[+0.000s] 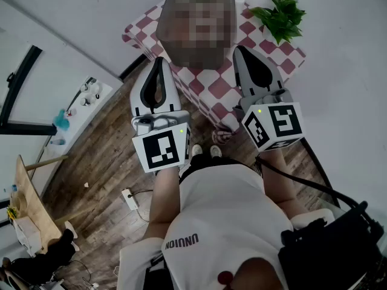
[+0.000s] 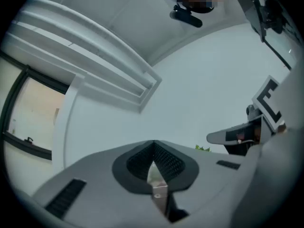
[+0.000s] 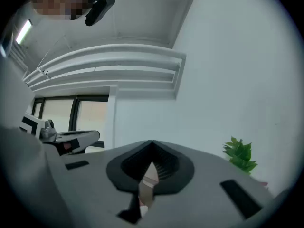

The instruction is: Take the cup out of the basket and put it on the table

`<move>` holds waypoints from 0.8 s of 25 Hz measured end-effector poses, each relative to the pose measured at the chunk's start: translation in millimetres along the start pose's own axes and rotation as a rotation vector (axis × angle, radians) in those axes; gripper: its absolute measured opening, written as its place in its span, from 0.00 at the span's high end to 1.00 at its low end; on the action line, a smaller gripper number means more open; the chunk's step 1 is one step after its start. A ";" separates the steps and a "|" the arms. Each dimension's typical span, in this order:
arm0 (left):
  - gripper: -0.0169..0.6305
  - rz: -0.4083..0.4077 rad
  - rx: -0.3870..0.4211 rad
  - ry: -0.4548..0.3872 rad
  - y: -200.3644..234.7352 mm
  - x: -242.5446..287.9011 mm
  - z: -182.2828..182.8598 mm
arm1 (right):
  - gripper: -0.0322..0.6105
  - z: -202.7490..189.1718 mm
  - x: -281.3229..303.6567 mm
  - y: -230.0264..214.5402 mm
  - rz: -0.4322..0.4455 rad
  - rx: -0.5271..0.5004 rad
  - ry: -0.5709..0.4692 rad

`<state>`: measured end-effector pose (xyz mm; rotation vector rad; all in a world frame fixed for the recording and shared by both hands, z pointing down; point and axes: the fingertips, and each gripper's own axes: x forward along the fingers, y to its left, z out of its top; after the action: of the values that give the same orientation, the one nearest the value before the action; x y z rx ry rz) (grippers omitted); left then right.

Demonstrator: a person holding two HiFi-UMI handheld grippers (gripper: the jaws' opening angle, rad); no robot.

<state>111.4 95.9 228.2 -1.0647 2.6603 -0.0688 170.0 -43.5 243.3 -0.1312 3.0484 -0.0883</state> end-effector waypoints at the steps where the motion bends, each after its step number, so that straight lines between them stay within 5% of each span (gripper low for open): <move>1: 0.95 -0.001 0.001 -0.005 -0.2 0.2 0.1 | 0.92 0.0 0.0 -0.5 -0.001 -0.001 -0.003; 20: 0.95 -0.020 0.005 -0.037 6.4 -0.6 9.8 | 0.92 4.3 6.3 4.0 -0.015 -0.051 -0.025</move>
<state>110.2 101.6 218.0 -1.0804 2.6154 -0.0593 163.8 -40.3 238.2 -0.1572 3.0260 -0.0096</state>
